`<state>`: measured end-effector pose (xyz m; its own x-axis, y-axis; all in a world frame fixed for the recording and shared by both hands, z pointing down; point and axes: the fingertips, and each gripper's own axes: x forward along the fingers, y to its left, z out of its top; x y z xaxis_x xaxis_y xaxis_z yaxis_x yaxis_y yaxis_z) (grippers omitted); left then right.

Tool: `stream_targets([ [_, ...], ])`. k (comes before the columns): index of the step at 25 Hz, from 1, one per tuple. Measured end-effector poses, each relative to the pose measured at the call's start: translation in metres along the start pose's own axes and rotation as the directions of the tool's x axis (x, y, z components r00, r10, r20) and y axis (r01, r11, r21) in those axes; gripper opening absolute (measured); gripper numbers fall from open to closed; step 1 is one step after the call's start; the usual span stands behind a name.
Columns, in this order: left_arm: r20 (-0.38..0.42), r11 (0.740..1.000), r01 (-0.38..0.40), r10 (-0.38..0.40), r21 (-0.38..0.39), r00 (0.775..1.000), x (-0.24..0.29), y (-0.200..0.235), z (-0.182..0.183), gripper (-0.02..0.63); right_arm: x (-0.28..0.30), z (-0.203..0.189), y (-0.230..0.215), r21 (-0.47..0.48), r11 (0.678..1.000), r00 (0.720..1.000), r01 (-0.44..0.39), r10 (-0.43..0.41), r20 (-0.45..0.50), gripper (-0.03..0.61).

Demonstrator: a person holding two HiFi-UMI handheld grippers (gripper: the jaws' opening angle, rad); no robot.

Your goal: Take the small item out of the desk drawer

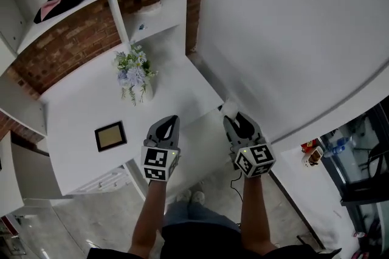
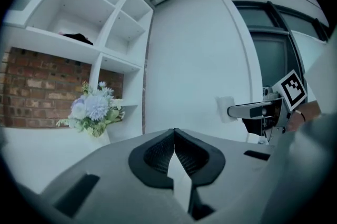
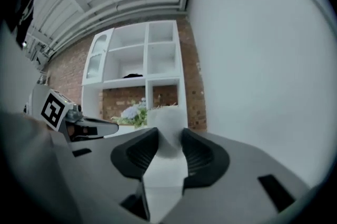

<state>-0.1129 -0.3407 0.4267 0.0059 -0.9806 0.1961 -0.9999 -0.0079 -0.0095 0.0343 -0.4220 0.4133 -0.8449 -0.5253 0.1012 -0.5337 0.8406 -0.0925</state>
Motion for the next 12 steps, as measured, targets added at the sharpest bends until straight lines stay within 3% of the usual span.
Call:
stream_targets([
  [5, 0.061, 0.999, 0.006, -0.008, 0.036, 0.998, 0.005, -0.001, 0.028, 0.009, -0.024, 0.021, -0.037, 0.088, 0.979, 0.974, 0.185, -0.195, 0.115, 0.144],
  [12, 0.08, 0.998, 0.011, -0.015, 0.06, 0.997, 0.004, -0.009, 0.039, 0.009, -0.05, 0.019, -0.054, 0.088, 0.957, 0.953, 0.275, -0.283, 0.108, 0.146],
])
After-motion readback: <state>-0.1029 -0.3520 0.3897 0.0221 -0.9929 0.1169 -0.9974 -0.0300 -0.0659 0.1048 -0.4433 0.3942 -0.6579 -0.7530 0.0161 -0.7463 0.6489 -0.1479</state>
